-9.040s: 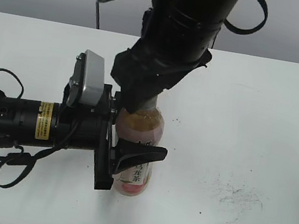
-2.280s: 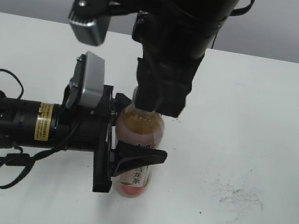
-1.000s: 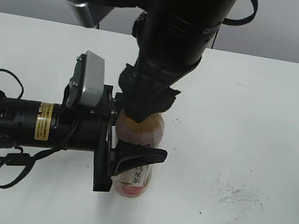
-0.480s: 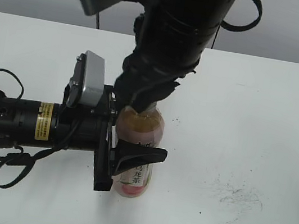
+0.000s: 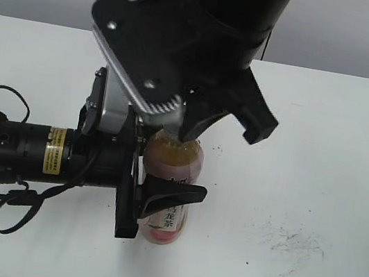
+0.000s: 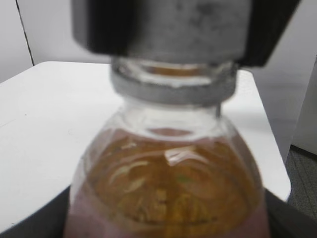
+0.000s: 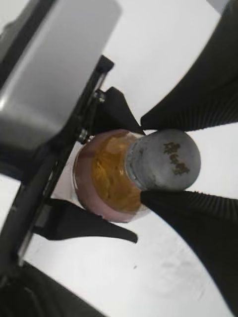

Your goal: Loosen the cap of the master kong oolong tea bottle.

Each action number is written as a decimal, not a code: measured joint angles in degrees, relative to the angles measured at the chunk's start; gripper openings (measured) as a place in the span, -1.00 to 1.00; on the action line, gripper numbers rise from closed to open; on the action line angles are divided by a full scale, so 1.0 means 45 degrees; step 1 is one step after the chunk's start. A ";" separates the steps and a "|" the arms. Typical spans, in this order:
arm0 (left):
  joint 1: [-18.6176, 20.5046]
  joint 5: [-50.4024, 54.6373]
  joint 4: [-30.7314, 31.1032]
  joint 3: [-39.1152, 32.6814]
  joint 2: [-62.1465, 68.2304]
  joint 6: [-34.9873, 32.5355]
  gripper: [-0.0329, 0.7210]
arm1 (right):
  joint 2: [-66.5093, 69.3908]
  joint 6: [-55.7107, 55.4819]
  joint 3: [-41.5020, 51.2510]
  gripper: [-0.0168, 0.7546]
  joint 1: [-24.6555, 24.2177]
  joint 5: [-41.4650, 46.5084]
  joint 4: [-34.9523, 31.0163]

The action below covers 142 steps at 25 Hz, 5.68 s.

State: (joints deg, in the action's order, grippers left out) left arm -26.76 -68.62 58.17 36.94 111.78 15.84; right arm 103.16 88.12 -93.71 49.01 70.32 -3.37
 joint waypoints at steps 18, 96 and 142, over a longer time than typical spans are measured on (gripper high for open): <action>0.0000 -0.0035 -0.0026 -0.0012 0.0000 0.0036 0.27 | -0.0025 0.5437 -0.0040 0.08 -0.0035 -0.0043 -0.0502; 0.0000 -0.0008 -0.0073 -0.0012 0.0000 0.0091 0.27 | -0.0302 1.1602 -0.0421 -0.26 0.0003 -0.0053 -0.0257; 0.0000 -0.0008 -0.0086 -0.0012 0.0000 0.0091 0.29 | 0.1895 -0.5451 0.5147 0.51 -0.3308 -0.2747 0.4451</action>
State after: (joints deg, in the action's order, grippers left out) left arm -26.76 -68.66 57.78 36.89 111.78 16.25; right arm 111.69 63.59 -70.55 34.12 57.95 16.66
